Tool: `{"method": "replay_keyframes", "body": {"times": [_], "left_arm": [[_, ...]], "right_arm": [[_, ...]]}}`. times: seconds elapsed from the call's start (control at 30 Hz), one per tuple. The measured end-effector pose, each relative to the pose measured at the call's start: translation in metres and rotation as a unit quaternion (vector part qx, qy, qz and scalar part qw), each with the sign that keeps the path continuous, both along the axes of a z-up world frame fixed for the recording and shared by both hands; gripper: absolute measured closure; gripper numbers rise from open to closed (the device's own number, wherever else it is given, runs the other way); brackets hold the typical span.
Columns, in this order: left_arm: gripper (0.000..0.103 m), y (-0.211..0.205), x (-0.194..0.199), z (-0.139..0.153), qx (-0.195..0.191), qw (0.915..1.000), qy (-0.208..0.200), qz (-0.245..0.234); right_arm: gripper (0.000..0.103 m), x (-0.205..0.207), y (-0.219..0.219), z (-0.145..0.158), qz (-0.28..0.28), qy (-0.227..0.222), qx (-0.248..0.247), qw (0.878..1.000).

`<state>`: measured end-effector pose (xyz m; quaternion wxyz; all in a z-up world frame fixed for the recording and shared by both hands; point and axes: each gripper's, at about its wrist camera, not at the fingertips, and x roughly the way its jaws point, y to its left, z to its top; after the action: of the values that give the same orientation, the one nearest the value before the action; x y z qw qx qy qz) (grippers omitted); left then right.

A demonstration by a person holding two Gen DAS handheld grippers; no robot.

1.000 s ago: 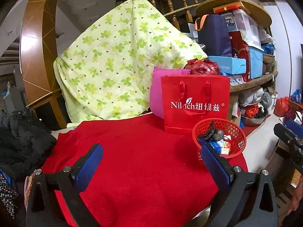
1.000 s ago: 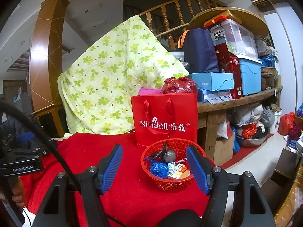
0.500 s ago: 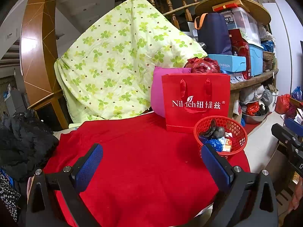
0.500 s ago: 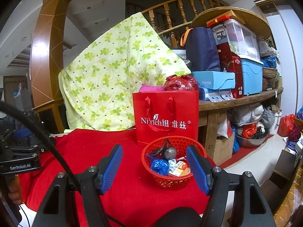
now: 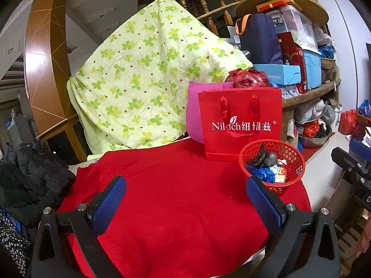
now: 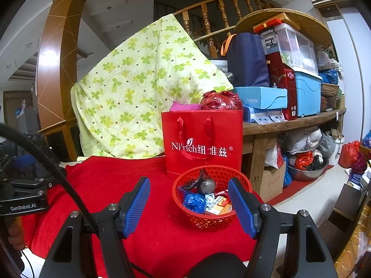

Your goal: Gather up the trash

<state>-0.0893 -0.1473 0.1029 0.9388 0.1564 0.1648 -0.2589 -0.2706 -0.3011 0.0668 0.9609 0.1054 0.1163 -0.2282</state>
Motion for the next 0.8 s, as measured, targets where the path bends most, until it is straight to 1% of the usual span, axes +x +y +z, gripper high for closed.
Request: {"method": "replay_keyframes", "body": {"times": [0.33,0.8], "left_arm": [[0.0,0.0003,-0.0041,-0.0008,0.012,0.9998,-0.012,-0.009],[0.0,0.0012,-0.0049,-0.0014,0.017,0.9997,-0.011,-0.011]], "right_arm": [[0.03,-0.0033,-0.0067,-0.0008,-0.006,-0.003,0.003,1.0],[0.03,-0.0034,-0.0084,-0.0007,-0.006,-0.003,0.003,1.0]]}}
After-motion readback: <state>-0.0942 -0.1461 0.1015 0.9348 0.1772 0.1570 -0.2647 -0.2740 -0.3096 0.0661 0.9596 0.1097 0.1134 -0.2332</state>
